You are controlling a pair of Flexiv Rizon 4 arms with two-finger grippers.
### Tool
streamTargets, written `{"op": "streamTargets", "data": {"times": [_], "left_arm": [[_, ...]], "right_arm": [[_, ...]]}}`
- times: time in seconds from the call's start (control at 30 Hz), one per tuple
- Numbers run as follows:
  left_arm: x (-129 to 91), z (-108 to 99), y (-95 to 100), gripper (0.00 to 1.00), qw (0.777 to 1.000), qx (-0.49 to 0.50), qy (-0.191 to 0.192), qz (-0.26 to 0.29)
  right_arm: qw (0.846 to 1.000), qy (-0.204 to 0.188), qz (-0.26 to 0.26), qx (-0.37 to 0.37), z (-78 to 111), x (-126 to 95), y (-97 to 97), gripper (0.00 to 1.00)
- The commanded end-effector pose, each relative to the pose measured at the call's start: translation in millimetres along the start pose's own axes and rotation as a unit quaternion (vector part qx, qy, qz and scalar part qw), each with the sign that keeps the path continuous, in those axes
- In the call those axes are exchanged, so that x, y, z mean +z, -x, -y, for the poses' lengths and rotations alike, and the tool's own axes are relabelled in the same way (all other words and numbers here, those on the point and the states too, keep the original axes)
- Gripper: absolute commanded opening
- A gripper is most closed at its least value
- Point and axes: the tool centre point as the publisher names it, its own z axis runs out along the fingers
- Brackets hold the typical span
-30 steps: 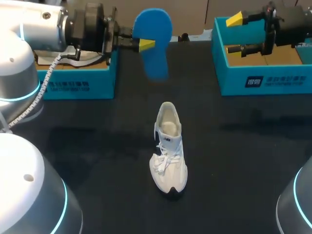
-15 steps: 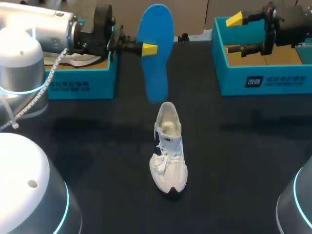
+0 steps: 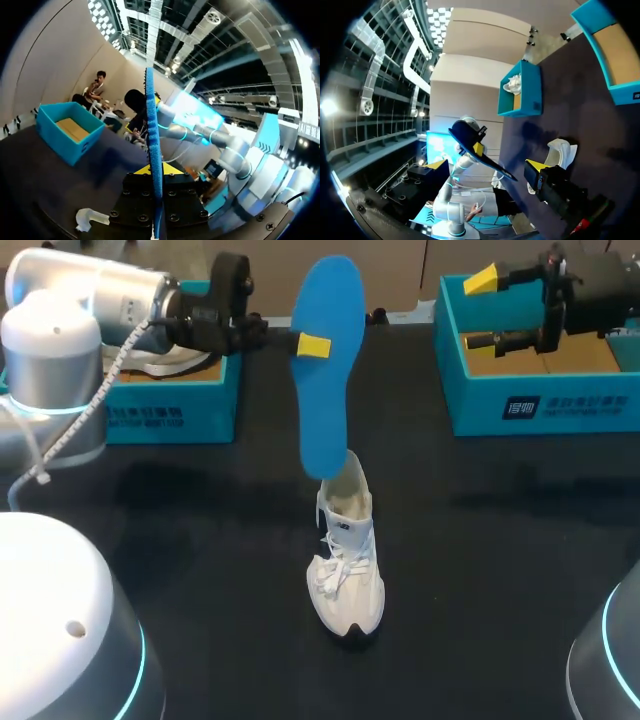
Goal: Take the shoe out of the shoebox, open the shoe tongue, remove and reinsert the insole, then place the shoe into the shoebox
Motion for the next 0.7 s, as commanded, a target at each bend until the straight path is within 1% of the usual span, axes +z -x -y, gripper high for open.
{"op": "streamTargets", "data": {"times": [0.03,0.3,0.33,0.43,0.47,0.53,0.67,0.7], "left_arm": [[-1,3,7.1,0.0,0.985,-0.16,0.008,-0.057],[-1,3,7.1,0.0,0.985,-0.16,0.008,-0.057],[0,3,9.0,0.0,0.984,-0.17,0.002,-0.053],[2,3,15.7,0.0,0.974,-0.218,-0.012,-0.055],[4,3,19.1,0.0,0.971,-0.235,-0.006,-0.047],[4,3,22.7,0.0,0.968,-0.247,-0.011,-0.042],[6,5,29.5,0.0,0.96,-0.278,-0.021,-0.035],[7,6,31.4,0.0,0.957,-0.286,-0.032,-0.038]], "right_arm": [[1.0,-0.001,0.002,0.001,-0.4,0,-0.4,1.0],[1.0,-0.001,0.002,0.001,-0.4,0,-0.4,1.0],[1.0,-0.001,0.002,0.001,-0.4,0,-0.4,1.0],[1.0,-0.001,0.002,0.001,-0.4,0,-0.4,1.0],[1.0,-0.001,0.002,0.001,-0.4,0,-0.4,1.0],[1.0,0.004,0.01,0.001,1.2,0,-1.6,1.0],[1.0,0.014,0.027,0.0,8.5,3,-3.1,1.0],[0.999,0.018,0.035,-0.002,11.3,4,-3.7,1.0]]}}
